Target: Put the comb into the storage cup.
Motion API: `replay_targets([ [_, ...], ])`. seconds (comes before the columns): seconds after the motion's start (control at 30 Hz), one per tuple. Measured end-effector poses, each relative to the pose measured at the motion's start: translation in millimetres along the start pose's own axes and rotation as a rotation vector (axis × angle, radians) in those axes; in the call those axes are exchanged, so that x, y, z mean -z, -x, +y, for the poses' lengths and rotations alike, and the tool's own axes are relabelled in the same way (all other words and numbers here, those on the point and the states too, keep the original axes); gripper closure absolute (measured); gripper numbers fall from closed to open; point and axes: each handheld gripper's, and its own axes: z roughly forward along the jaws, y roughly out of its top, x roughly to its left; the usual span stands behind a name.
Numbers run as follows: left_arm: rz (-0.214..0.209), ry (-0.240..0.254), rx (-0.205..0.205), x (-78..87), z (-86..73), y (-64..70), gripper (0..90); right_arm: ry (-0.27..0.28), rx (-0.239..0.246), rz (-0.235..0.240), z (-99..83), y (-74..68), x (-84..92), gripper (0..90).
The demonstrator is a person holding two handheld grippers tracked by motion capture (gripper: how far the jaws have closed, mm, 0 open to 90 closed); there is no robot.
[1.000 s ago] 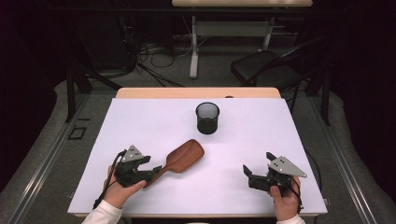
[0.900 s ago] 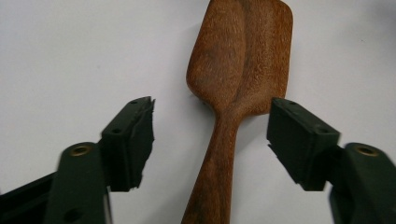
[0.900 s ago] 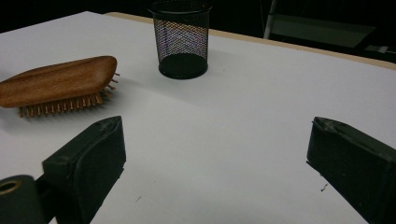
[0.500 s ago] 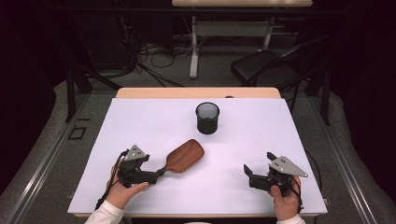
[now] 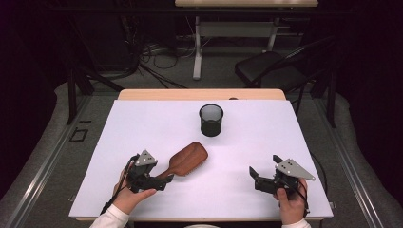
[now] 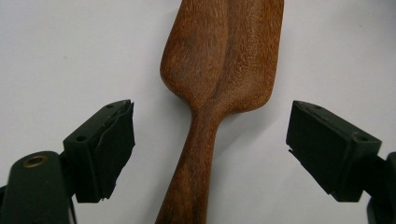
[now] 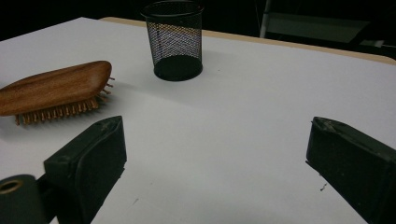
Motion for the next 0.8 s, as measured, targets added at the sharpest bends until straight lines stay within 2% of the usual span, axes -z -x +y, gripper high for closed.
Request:
replay_targets([
  [0.13, -0.003, -0.011, 0.006, -3.7, -0.2, 1.8, 16.0, 0.003, -0.008, -0.006, -0.1, 1.5, -0.1, 4.8],
  [0.23, 0.006, -0.031, -0.015, -7.3, -0.5, 3.4, 16.4, 0.001, -0.011, -0.008, -0.4, 1.4, -0.1, 4.8],
  [0.4, 0.013, -0.065, -0.025, -11.8, -1.3, 4.2, 17.8, 0.0, -0.013, -0.009, -1.3, 1.1, -1.5, 5.0],
  [0.6, 0.023, -0.084, -0.021, -14.9, -2.4, 3.4, 23.6, 0.001, -0.014, -0.012, -1.3, 1.3, -1.3, 5.0],
  [0.8, 0.03, -0.105, -0.026, -17.5, -3.0, 5.2, 33.3, -0.001, -0.01, -0.013, -0.5, 0.6, -0.2, 5.1],
])
